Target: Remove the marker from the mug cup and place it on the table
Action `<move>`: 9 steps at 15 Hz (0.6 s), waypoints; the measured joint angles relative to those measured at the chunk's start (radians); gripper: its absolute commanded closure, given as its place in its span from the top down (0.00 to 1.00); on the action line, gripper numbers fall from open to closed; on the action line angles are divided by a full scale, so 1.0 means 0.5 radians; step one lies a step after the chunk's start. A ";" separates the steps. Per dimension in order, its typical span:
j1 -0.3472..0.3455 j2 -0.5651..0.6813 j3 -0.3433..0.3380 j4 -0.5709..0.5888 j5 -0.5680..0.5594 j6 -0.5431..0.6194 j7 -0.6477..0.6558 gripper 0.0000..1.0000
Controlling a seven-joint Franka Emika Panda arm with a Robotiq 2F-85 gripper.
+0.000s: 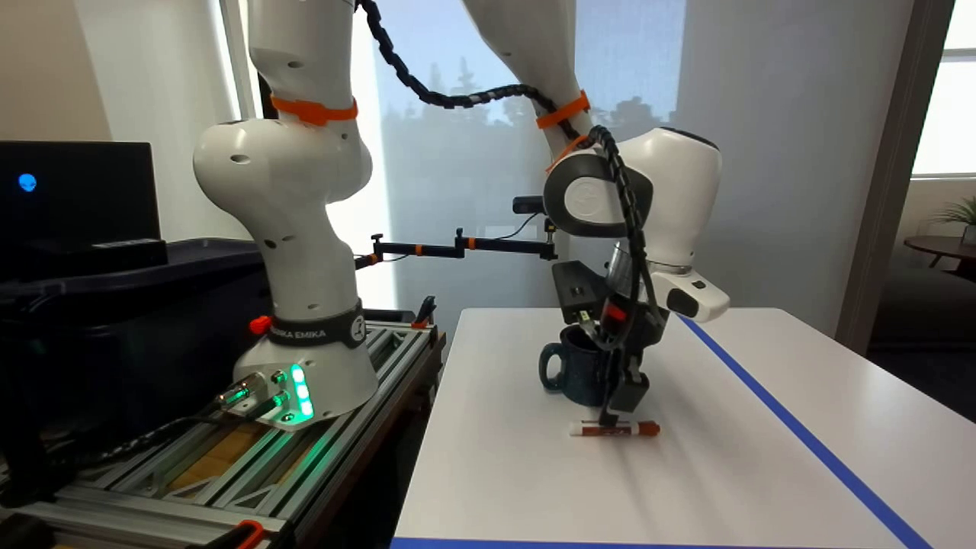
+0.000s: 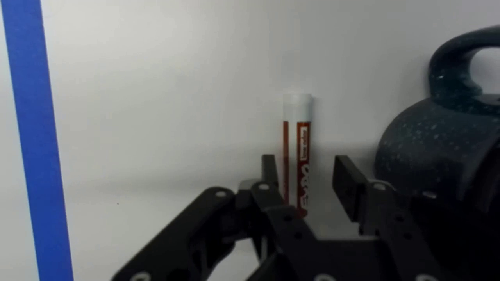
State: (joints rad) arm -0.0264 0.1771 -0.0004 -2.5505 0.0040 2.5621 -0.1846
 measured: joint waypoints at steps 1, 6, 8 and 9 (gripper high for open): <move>-0.002 -0.004 0.000 0.014 0.002 -0.035 -0.015 0.82; -0.003 -0.137 0.000 0.078 -0.004 -0.367 -0.052 1.00; 0.002 -0.229 0.000 0.108 -0.028 -0.582 -0.051 1.00; 0.008 -0.274 0.001 0.122 -0.039 -0.679 -0.050 1.00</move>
State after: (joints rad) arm -0.0226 0.0400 0.0003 -2.4893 -0.0154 2.2225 -0.2094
